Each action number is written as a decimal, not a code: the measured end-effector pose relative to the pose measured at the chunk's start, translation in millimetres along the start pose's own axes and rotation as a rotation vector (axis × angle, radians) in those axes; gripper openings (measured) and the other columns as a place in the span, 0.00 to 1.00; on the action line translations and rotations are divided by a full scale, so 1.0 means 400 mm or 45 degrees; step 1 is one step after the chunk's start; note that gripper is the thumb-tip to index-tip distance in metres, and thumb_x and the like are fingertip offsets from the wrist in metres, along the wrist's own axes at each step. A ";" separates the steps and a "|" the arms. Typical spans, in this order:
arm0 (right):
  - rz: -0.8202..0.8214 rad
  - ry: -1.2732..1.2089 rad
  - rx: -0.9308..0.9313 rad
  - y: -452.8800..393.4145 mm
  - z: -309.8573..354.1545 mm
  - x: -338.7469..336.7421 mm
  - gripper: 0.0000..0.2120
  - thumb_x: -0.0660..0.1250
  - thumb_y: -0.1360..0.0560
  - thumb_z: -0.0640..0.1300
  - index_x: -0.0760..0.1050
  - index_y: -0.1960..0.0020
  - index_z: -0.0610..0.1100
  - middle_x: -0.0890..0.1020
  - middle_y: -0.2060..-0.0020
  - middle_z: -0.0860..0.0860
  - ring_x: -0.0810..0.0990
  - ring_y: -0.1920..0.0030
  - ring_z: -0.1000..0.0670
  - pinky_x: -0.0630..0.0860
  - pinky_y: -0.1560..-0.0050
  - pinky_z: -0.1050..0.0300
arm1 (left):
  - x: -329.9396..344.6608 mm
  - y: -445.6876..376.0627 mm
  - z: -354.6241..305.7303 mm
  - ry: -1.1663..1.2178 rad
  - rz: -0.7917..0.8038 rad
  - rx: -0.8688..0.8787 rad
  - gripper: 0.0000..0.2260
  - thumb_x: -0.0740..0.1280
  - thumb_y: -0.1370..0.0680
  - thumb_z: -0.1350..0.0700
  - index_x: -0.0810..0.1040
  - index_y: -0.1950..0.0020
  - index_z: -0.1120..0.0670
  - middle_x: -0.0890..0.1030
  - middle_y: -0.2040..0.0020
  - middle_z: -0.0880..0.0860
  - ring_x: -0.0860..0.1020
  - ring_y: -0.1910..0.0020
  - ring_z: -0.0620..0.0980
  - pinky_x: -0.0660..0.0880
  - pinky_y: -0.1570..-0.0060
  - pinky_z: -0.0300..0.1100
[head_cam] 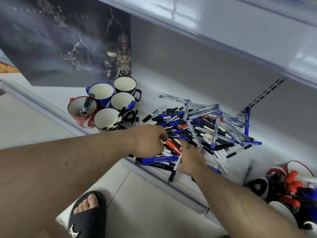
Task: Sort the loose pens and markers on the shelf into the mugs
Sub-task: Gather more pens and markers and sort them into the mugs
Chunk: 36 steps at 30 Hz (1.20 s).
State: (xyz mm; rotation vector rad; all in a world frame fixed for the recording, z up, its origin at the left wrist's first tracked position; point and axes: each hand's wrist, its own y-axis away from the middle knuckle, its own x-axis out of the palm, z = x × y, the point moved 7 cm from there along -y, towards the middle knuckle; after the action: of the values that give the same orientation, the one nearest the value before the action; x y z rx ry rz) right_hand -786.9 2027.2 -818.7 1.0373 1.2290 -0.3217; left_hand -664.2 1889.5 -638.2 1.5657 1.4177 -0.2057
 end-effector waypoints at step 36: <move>-0.724 -1.569 0.411 0.116 -0.238 -0.357 0.17 0.70 0.31 0.32 0.69 0.46 0.41 0.75 0.64 0.48 0.76 0.67 0.50 0.70 0.74 0.64 | 0.011 -0.046 -0.037 -0.065 0.003 0.060 0.16 0.62 0.21 0.55 0.73 0.32 0.49 0.76 0.37 0.49 0.73 0.50 0.46 0.71 0.52 0.38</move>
State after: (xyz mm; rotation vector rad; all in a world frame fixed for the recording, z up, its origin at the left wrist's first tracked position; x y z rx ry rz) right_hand -863.8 2082.4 -668.4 0.5090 0.2920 -1.3937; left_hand -684.9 1900.3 -643.3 1.5894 1.3804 -0.2779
